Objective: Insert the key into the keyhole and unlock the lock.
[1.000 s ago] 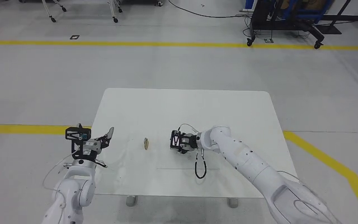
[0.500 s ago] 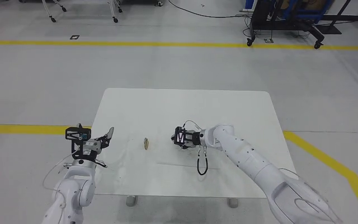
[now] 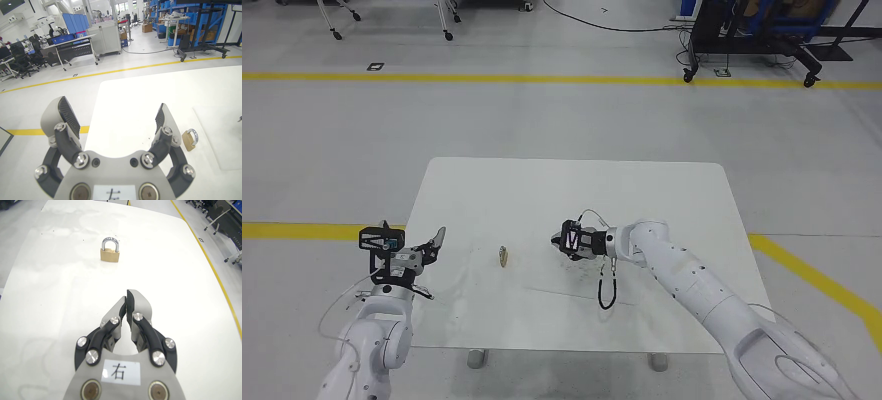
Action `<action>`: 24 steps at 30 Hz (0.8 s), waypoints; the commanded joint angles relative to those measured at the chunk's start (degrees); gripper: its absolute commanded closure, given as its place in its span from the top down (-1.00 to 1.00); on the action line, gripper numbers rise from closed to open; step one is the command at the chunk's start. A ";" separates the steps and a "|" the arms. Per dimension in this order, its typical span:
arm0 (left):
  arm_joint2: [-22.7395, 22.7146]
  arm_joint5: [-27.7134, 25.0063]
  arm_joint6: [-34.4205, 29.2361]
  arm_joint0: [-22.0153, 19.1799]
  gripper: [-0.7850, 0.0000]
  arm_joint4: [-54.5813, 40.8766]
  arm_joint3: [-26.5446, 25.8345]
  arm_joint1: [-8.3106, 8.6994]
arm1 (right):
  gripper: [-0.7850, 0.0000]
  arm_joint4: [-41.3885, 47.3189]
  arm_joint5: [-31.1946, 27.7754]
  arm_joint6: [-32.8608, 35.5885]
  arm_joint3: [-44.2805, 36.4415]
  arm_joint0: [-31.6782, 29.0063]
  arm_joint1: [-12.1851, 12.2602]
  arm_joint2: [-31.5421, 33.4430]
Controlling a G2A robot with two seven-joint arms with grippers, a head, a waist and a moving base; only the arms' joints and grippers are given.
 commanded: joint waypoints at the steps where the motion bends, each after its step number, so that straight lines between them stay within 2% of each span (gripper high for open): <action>1: 0.13 -0.01 0.13 0.01 1.00 0.73 -0.03 0.01 | -1.00 0.38 -0.07 -0.51 -0.29 -0.23 -0.01 0.04; 4: 2.70 0.41 0.99 0.93 1.00 5.59 -1.13 -0.13 | -1.00 2.20 -1.11 -9.28 -1.00 -1.79 0.86 2.14; 7: 4.68 -5.00 2.46 1.17 1.00 1.74 -1.54 -0.30 | -1.00 2.47 -3.62 -21.26 -2.24 -3.64 2.27 4.69; 9: 4.38 -8.11 2.38 0.81 1.00 -1.77 -0.69 -0.30 | -1.00 1.36 -4.19 -27.52 -2.44 -4.56 3.27 6.35; 11: 3.24 -7.08 -0.96 0.51 1.00 0.96 -1.36 -0.09 | -1.00 1.19 -5.57 -33.65 -2.22 -5.68 4.21 8.02; 18: 3.24 -7.08 -0.96 0.51 1.00 0.96 -1.36 -0.09 | -1.00 0.70 -5.91 -34.92 -2.11 -5.93 4.52 8.46; 19: 3.80 -8.36 -0.23 0.91 1.00 0.23 -1.80 -0.13 | -1.00 0.70 -5.91 -34.92 -2.11 -5.93 4.52 8.46; 23: 4.22 -21.68 3.25 3.40 1.00 -9.84 -2.27 0.05 | -1.00 4.11 -7.90 -36.99 -2.96 -7.78 4.64 9.03; 24: 4.42 -26.65 3.77 3.23 1.00 -14.04 -1.56 0.12 | -1.00 5.64 -8.82 -37.26 -3.26 -8.17 4.71 9.20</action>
